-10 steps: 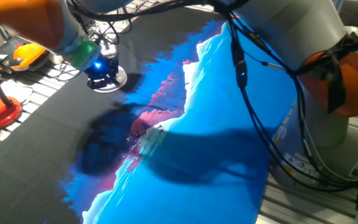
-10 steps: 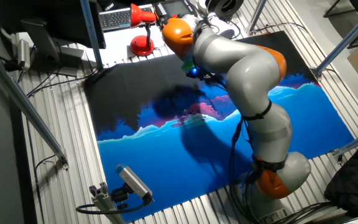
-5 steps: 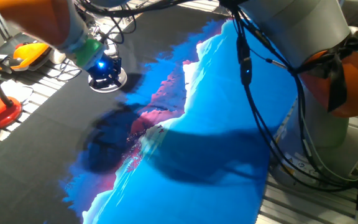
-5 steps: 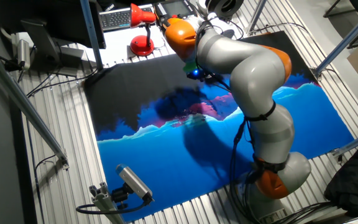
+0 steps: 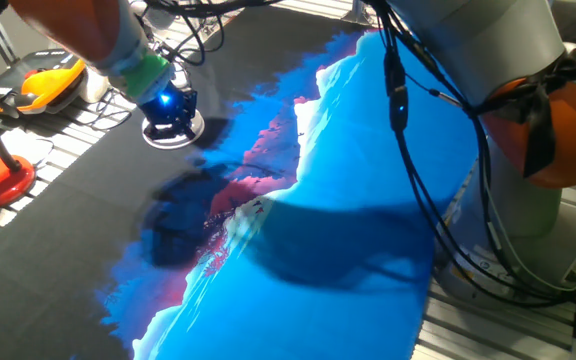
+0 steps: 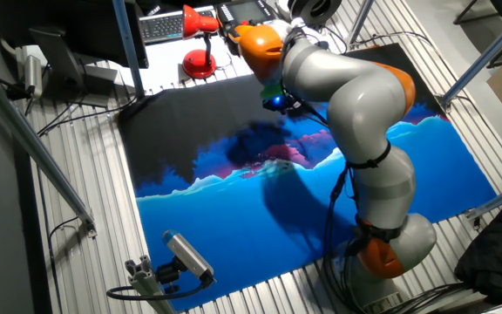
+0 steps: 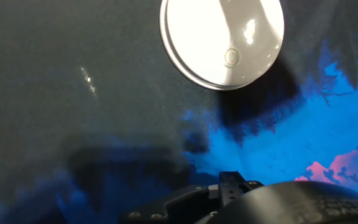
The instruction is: Turn off the desk lamp by pressing the button
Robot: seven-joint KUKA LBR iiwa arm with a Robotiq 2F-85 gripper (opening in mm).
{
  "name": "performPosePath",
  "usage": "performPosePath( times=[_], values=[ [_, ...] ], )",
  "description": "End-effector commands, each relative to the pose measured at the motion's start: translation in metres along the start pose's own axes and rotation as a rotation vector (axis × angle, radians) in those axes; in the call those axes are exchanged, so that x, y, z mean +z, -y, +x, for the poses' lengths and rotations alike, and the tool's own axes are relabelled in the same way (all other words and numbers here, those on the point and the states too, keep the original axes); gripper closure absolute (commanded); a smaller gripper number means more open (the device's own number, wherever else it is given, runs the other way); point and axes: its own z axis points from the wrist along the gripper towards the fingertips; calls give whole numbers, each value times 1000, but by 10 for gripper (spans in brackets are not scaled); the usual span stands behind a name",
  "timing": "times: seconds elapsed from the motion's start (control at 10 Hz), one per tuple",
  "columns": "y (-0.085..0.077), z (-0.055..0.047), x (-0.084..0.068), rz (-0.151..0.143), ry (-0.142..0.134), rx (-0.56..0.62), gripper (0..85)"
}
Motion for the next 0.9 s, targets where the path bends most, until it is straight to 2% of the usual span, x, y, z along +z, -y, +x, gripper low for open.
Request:
performPosePath(
  times=[0.0,0.1,0.2,0.3,0.4,0.5,0.6,0.7,0.8],
  values=[
    [0,0,0,-35,-3,-14,850],
    [0,0,0,-78,-18,-20,850],
    [0,0,0,-92,-21,-23,850],
    [12,12,-10,-107,-30,-16,850],
    [16,22,-15,-90,-17,-15,850],
    [17,23,-16,-86,-10,-24,850],
    [17,22,-15,-94,-13,-21,850],
    [18,21,-14,-83,-7,-30,850],
    [15,19,-14,-94,-14,-19,850]
  ],
)
